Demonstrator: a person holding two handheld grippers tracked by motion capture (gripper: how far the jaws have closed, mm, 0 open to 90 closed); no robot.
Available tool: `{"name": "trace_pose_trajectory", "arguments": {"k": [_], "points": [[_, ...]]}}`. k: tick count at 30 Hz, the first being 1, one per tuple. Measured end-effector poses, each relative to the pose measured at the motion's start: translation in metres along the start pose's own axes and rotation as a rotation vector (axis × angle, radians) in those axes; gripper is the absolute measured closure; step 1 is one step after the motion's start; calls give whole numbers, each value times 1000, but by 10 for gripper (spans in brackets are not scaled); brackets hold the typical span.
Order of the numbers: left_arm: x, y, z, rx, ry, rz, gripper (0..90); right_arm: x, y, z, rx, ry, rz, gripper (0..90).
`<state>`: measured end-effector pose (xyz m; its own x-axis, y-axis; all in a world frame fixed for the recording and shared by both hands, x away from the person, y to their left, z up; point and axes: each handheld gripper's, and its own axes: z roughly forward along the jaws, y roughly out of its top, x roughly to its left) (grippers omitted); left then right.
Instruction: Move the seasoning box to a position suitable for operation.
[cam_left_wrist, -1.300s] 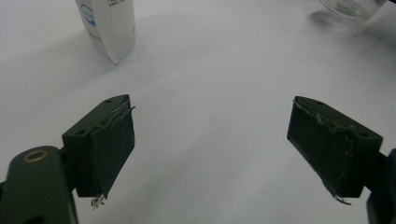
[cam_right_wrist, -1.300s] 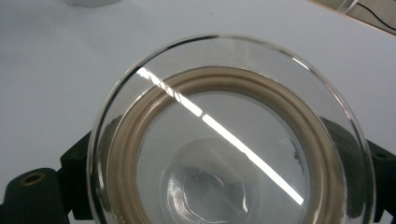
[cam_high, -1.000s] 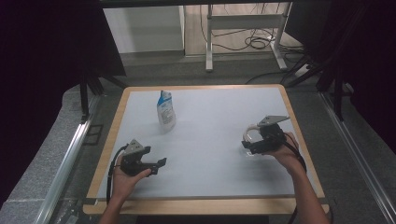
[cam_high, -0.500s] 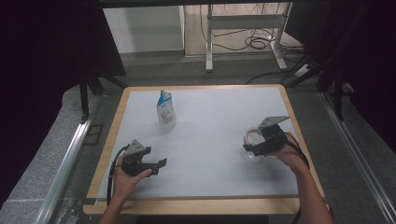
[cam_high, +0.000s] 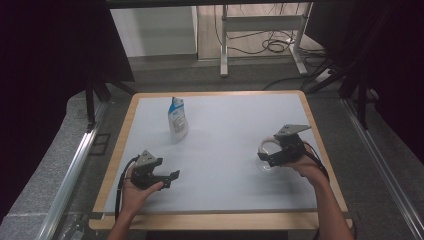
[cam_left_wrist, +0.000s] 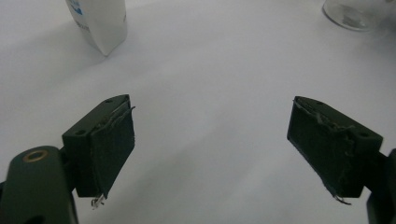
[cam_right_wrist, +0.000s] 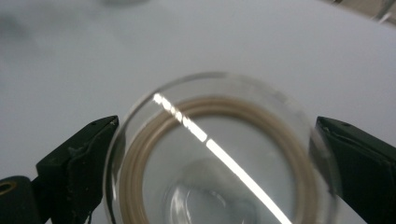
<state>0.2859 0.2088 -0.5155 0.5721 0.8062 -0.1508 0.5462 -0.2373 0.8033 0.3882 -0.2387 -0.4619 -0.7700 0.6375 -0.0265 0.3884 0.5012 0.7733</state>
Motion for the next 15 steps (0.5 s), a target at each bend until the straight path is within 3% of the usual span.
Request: {"name": "trace_pose_trajectory", "arguments": {"k": [1,2,4,5,6,9,12,13,14,15], "points": [[0,0,0,-2,-1,0,150,1,3,-9,-58,-13,27,31],[0,0,0,-2,-1,0,150,1,3,-9,-58,-13,27,31],[0,0,-1,-4,3,0,150,4,5,-18,-108,-27,40,35],[0,0,0,-3,5,-1,150,7,5,-25,-150,-49,61,84],[0,0,0,-3,5,-1,150,7,5,-25,-150,-49,61,84],[-1,-1,2,3,2,1,150,12,1,-36,-216,-79,95,210],[-2,-2,5,8,0,4,150,18,-6,-49,-253,-158,157,475],[-3,-2,5,8,0,4,150,18,-8,-52,-265,-152,162,551],[-3,-2,5,8,0,4,150,18,-8,-52,-265,-152,162,551],[-3,-2,5,8,0,7,150,19,-13,-58,-293,-134,171,665]]}}
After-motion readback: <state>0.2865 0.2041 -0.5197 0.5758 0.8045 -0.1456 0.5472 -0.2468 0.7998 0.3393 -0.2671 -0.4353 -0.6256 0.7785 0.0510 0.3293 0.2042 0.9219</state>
